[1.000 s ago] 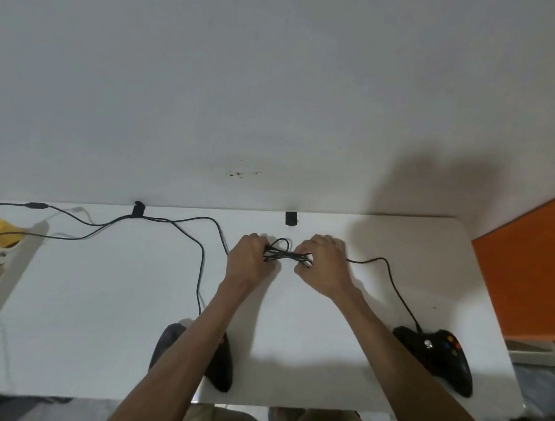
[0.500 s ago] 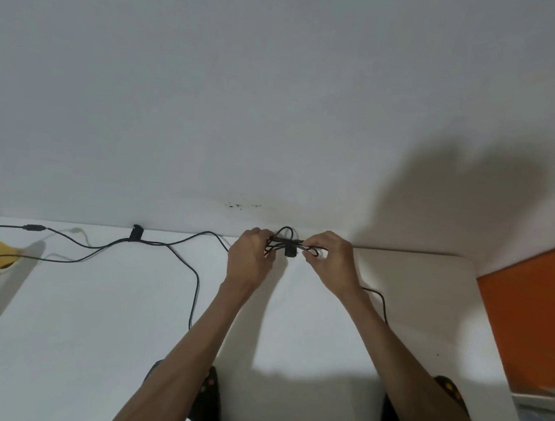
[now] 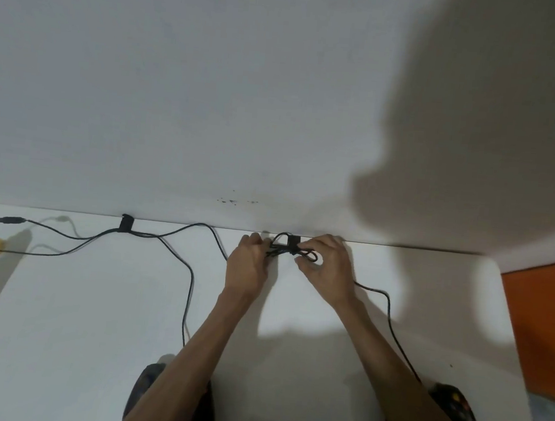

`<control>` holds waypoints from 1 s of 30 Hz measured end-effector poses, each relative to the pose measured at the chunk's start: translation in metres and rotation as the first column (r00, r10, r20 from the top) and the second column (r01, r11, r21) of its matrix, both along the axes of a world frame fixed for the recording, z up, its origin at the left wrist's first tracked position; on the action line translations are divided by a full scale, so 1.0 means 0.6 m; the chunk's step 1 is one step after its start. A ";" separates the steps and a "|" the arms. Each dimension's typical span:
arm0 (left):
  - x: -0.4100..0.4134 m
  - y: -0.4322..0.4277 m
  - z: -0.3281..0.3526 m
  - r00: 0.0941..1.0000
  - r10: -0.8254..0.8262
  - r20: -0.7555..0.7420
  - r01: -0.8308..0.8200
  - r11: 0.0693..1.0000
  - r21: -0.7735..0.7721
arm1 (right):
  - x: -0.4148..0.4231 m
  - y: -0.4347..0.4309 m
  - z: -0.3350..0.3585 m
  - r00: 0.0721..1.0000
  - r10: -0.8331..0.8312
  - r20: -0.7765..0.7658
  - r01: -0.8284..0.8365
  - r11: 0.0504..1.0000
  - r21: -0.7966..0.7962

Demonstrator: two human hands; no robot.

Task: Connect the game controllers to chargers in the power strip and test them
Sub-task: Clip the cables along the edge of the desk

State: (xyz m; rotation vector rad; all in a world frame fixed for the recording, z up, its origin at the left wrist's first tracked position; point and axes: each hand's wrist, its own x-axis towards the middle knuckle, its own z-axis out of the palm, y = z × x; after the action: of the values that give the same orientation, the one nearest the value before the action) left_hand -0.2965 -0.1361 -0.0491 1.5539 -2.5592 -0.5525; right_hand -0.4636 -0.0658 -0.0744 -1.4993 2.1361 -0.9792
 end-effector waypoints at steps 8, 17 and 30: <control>0.004 -0.010 -0.017 1.000 -0.023 0.003 0.023 1.000 0.019 | 0.026 -0.023 -0.011 0.966 -0.234 0.112 0.225 0.970 0.088; 0.002 -0.012 -0.021 1.000 -0.014 -0.022 0.014 1.000 0.015 | 0.067 -0.061 0.001 0.812 -0.565 0.149 0.523 0.816 0.247; 0.000 -0.013 -0.017 0.999 0.019 -0.034 -0.017 0.997 0.074 | 0.072 -0.073 0.001 0.767 -0.628 0.136 0.564 0.759 0.325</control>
State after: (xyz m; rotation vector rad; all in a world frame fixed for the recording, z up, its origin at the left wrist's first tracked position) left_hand -0.2965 -0.1440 -0.0592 1.5737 -2.5242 -0.6729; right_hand -0.4205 -0.1096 -0.0738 -0.5172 2.4881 -0.9443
